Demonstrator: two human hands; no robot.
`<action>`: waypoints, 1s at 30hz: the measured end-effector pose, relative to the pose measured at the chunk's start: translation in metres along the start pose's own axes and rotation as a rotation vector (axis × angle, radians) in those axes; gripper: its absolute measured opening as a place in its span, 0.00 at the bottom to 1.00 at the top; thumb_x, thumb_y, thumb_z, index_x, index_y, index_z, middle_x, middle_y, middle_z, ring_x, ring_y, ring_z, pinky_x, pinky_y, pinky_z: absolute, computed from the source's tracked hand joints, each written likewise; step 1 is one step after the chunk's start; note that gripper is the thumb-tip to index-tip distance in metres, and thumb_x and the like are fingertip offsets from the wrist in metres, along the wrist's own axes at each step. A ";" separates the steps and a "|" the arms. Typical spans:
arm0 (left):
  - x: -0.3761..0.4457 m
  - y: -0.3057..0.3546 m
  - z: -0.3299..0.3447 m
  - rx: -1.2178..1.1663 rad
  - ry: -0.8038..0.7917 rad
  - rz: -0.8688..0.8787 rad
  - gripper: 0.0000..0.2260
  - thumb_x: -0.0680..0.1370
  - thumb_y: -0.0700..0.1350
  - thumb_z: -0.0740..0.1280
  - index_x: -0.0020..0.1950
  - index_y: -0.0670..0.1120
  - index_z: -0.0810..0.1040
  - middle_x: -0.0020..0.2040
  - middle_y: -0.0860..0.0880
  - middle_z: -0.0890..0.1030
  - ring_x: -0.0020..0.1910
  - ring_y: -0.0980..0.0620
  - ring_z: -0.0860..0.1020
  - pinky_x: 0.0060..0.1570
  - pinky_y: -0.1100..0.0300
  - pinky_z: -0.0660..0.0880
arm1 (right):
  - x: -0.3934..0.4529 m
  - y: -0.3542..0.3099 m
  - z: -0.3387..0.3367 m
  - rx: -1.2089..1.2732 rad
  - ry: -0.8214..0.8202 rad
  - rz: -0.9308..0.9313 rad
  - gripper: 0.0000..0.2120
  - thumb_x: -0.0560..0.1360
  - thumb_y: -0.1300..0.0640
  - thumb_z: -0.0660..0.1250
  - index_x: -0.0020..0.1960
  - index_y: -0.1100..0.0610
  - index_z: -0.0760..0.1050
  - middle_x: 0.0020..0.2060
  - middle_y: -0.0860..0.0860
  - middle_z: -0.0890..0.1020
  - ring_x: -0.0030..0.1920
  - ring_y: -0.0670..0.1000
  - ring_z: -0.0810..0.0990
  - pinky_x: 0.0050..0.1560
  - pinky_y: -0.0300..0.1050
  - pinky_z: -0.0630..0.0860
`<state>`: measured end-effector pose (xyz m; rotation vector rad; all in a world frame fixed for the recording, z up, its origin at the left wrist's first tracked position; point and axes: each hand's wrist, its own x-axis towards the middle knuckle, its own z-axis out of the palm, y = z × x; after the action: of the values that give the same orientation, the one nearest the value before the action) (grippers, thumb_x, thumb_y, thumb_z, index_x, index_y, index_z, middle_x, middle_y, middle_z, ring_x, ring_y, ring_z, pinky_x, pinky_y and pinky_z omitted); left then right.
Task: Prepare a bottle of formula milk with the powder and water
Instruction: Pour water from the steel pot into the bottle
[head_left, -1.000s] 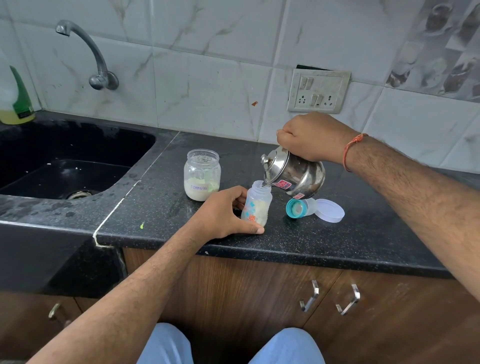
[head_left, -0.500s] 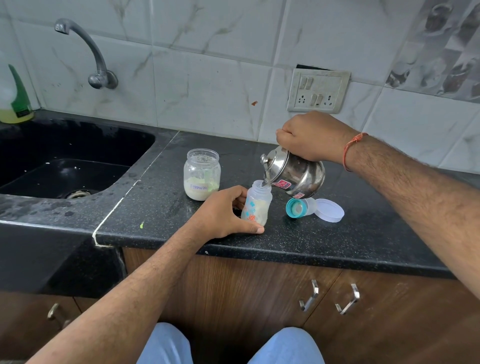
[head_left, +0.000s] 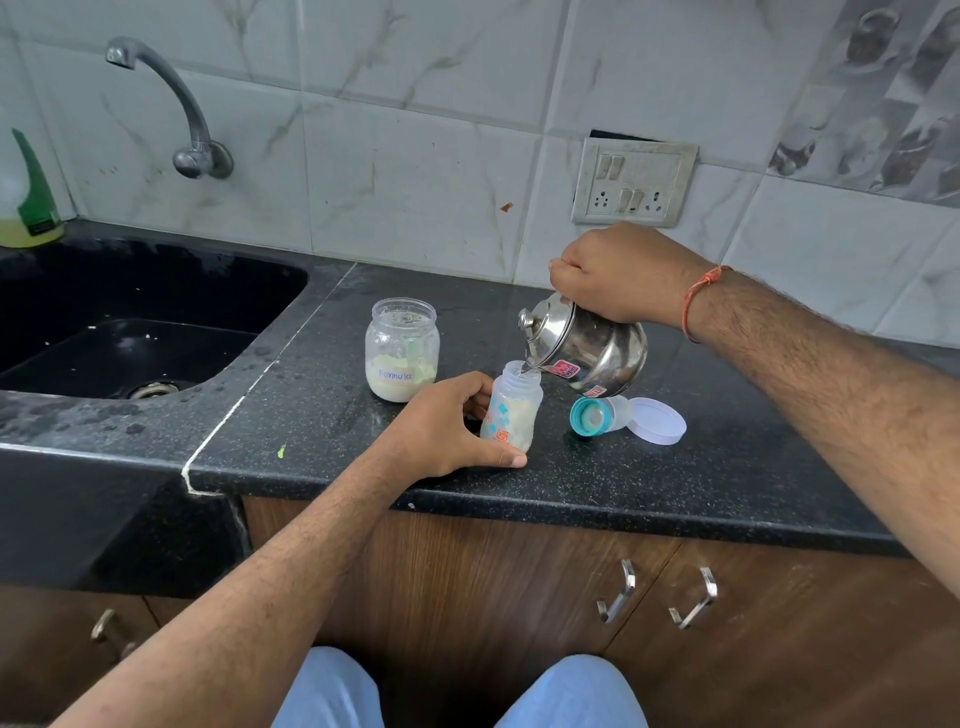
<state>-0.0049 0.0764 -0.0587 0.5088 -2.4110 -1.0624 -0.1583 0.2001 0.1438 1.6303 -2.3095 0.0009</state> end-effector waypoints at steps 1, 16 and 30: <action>0.000 0.000 0.000 0.000 -0.001 0.000 0.31 0.64 0.59 0.88 0.62 0.58 0.80 0.54 0.60 0.85 0.55 0.61 0.84 0.60 0.60 0.81 | 0.000 0.000 0.000 0.000 0.000 0.001 0.23 0.84 0.51 0.55 0.33 0.59 0.67 0.31 0.56 0.74 0.32 0.54 0.69 0.32 0.48 0.63; 0.000 0.001 -0.001 0.001 -0.011 -0.012 0.30 0.64 0.58 0.89 0.61 0.59 0.79 0.53 0.62 0.85 0.52 0.65 0.82 0.52 0.70 0.76 | 0.001 -0.001 0.000 0.002 -0.007 -0.008 0.22 0.84 0.51 0.55 0.33 0.57 0.67 0.30 0.54 0.72 0.32 0.54 0.69 0.33 0.48 0.63; 0.000 0.000 0.000 0.006 -0.011 -0.003 0.31 0.64 0.59 0.89 0.61 0.59 0.79 0.54 0.61 0.85 0.54 0.63 0.83 0.55 0.67 0.79 | 0.002 -0.002 -0.001 -0.010 -0.004 -0.014 0.22 0.85 0.50 0.55 0.34 0.58 0.68 0.31 0.54 0.73 0.33 0.54 0.70 0.34 0.48 0.65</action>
<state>-0.0047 0.0760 -0.0587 0.5107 -2.4241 -1.0624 -0.1569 0.1980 0.1445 1.6430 -2.2974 -0.0163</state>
